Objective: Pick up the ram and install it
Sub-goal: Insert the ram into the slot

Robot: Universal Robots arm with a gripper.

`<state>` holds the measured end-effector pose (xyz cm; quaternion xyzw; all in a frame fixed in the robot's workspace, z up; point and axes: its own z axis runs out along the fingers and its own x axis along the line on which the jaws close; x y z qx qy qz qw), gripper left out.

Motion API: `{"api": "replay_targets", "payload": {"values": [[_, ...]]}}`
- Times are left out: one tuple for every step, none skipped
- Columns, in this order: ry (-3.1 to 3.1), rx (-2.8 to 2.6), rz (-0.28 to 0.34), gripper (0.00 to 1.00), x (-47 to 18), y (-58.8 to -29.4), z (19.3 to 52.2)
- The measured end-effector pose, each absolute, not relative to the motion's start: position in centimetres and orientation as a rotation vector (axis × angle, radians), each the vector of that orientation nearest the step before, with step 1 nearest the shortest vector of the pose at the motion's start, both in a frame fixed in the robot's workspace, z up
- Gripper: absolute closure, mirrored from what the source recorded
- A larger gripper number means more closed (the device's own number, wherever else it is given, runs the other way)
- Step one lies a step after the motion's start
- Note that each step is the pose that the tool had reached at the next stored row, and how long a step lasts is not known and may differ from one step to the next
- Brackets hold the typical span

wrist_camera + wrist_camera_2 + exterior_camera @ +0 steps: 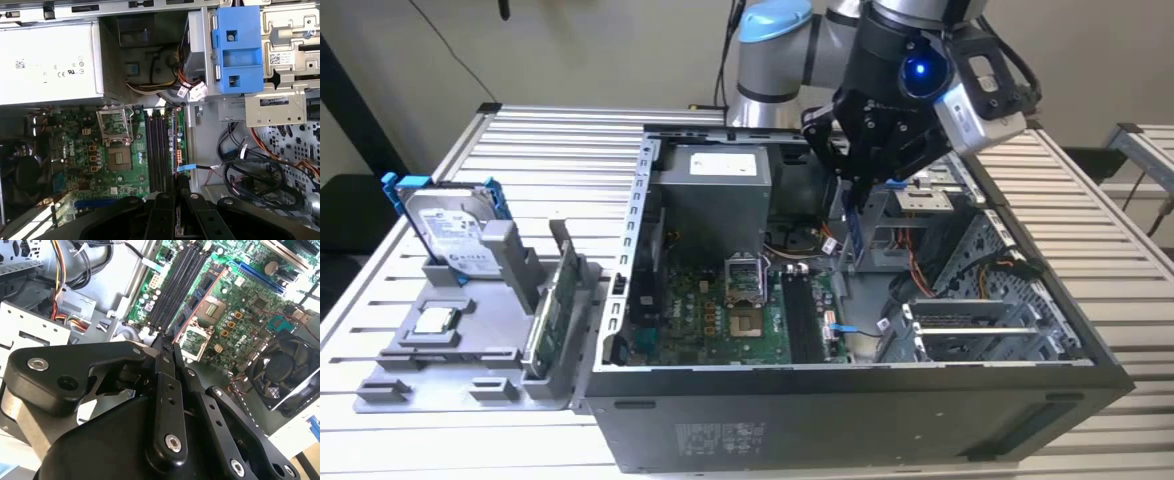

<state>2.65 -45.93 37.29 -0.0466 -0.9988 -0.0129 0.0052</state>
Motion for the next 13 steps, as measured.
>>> {"api": "replay_targets", "payload": {"values": [[-3.127, -0.146, -0.04, 0.86, 2.7, -45.9, 37.2], [-3.127, -0.146, -0.04, 0.86, 2.7, -45.9, 37.0], [-3.128, -0.146, -0.04, 0.86, 2.7, -45.9, 36.9], [-3.127, -0.146, -0.04, 0.86, 2.7, -45.9, 36.8], [-3.128, -0.146, -0.04, 0.86, 2.7, -45.9, 36.6], [-3.128, -0.146, -0.04, 0.86, 2.7, -45.9, 36.4], [-3.128, -0.146, -0.04, 0.86, 2.7, -45.9, 36.3], [-3.128, -0.146, -0.04, 0.86, 2.7, -45.9, 36.1], [-3.128, -0.146, -0.04, 0.86, 2.7, -45.9, 36.0], [-3.128, -0.146, -0.04, 0.86, 2.7, -45.9, 35.9], [-3.128, -0.146, -0.04, 0.86, 2.7, -45.9, 35.8], [-3.128, -0.146, -0.04, 0.86, 2.7, -45.9, 35.6], [-3.128, -0.146, -0.04, 0.86, 2.7, -45.9, 35.5]]}}
